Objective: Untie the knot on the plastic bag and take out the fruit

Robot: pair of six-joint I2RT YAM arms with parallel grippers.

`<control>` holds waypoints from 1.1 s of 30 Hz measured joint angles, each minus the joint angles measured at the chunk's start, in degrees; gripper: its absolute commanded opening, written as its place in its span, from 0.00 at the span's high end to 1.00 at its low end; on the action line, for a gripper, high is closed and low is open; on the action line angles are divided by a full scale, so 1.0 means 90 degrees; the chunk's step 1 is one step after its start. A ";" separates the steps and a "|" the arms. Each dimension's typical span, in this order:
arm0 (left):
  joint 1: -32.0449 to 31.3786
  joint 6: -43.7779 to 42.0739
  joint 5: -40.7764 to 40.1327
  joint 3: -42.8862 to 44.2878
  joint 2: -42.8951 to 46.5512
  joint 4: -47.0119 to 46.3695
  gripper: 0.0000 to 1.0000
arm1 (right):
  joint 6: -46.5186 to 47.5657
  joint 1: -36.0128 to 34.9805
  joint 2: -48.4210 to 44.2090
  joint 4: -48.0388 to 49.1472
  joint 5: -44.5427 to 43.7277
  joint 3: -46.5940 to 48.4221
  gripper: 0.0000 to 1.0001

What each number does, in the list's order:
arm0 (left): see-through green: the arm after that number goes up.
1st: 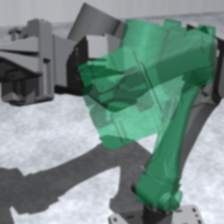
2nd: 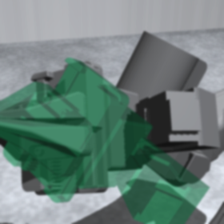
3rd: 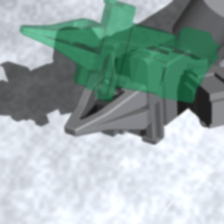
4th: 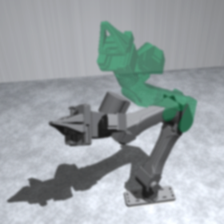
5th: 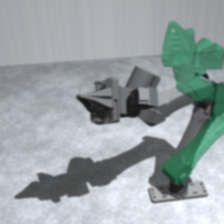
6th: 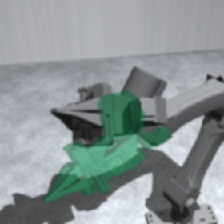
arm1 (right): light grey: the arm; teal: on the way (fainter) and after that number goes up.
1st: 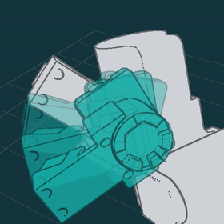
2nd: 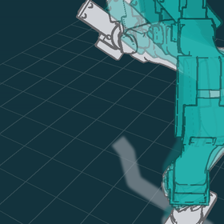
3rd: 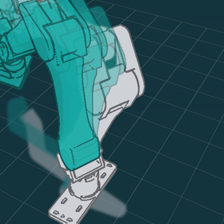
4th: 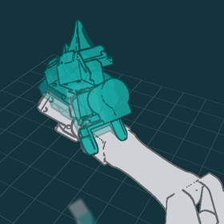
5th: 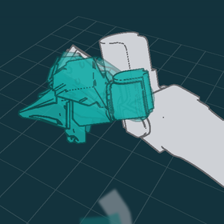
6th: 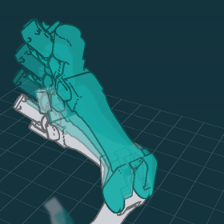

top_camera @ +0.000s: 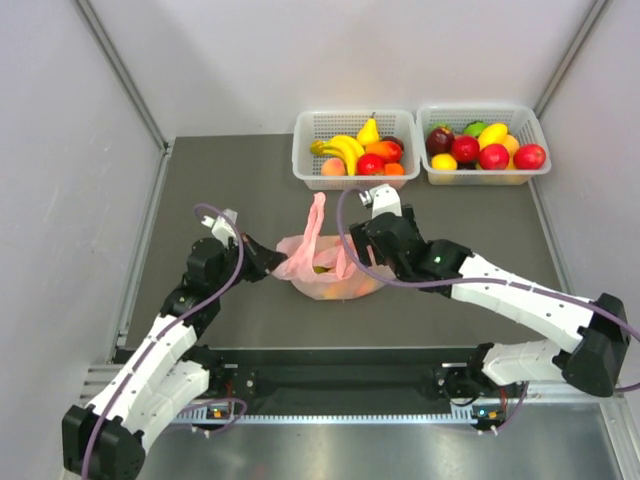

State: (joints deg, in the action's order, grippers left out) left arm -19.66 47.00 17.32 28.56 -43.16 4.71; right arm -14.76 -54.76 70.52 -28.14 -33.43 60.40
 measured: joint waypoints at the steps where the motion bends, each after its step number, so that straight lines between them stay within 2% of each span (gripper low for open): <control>1: 0.0000 0.0017 0.0012 -0.0046 0.0044 -0.0002 1.00 | -0.0075 0.0051 0.0068 -0.0041 0.0000 0.0000 0.27; 3: 0.0000 0.0046 0.0039 -0.0136 0.0119 0.0000 1.00 | -0.0211 0.0231 0.0158 -0.0095 0.0022 -0.0005 0.39; 4: 0.0000 0.0063 0.0049 -0.0172 0.0151 0.0000 1.00 | -0.0274 0.0372 0.0172 -0.0083 0.0046 -0.0022 0.50; 10: 0.0000 0.0095 0.0075 -0.0318 0.0381 0.0007 1.00 | -0.0663 0.1362 0.0165 0.0146 0.0233 -0.0517 0.75; 16: 0.0000 0.0053 0.0027 -0.0571 0.0787 0.0066 1.00 | -0.0945 0.2033 -0.0119 0.0228 0.0338 -0.1059 0.92; 22: 0.0000 -0.0114 -0.0228 -0.1161 0.1525 0.0352 1.00 | -0.1154 0.2375 -0.0976 0.0243 0.0381 -0.1608 1.00; 23: 0.0000 -0.0148 -0.0294 -0.1253 0.1681 0.0471 0.91 | -0.1163 0.2399 -0.1088 0.0243 0.0393 -0.1671 1.00; 25: 0.0000 -0.0245 -0.0391 -0.1285 0.1984 0.0801 0.67 | -0.1141 0.2429 -0.1239 0.0245 0.0440 -0.1756 1.00; 26: 0.0000 -0.0316 -0.0454 -0.1280 0.2210 0.0962 0.54 | -0.1095 0.2438 -0.1311 0.0257 0.0488 -0.1802 1.00; 27: 0.0000 -0.0376 -0.0561 -0.1248 0.2492 0.1149 0.35 | -0.1039 0.2443 -0.1384 0.0262 0.0544 -0.1865 1.00; 30: 0.0000 -0.0573 -0.0945 -0.0865 0.3147 0.1724 0.11 | -0.0763 0.2448 -0.1576 0.0270 0.0758 -0.2013 1.00; 33: 0.0000 -0.0911 -0.1200 0.0066 0.3240 0.2028 0.06 | -0.0495 0.2450 -0.1768 0.0342 0.1054 -0.2152 1.00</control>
State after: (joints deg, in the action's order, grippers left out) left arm -19.66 38.81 6.52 29.15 -14.00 22.96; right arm -19.22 -32.71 54.61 -25.06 -23.94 41.04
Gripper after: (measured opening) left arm 0.919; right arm 0.003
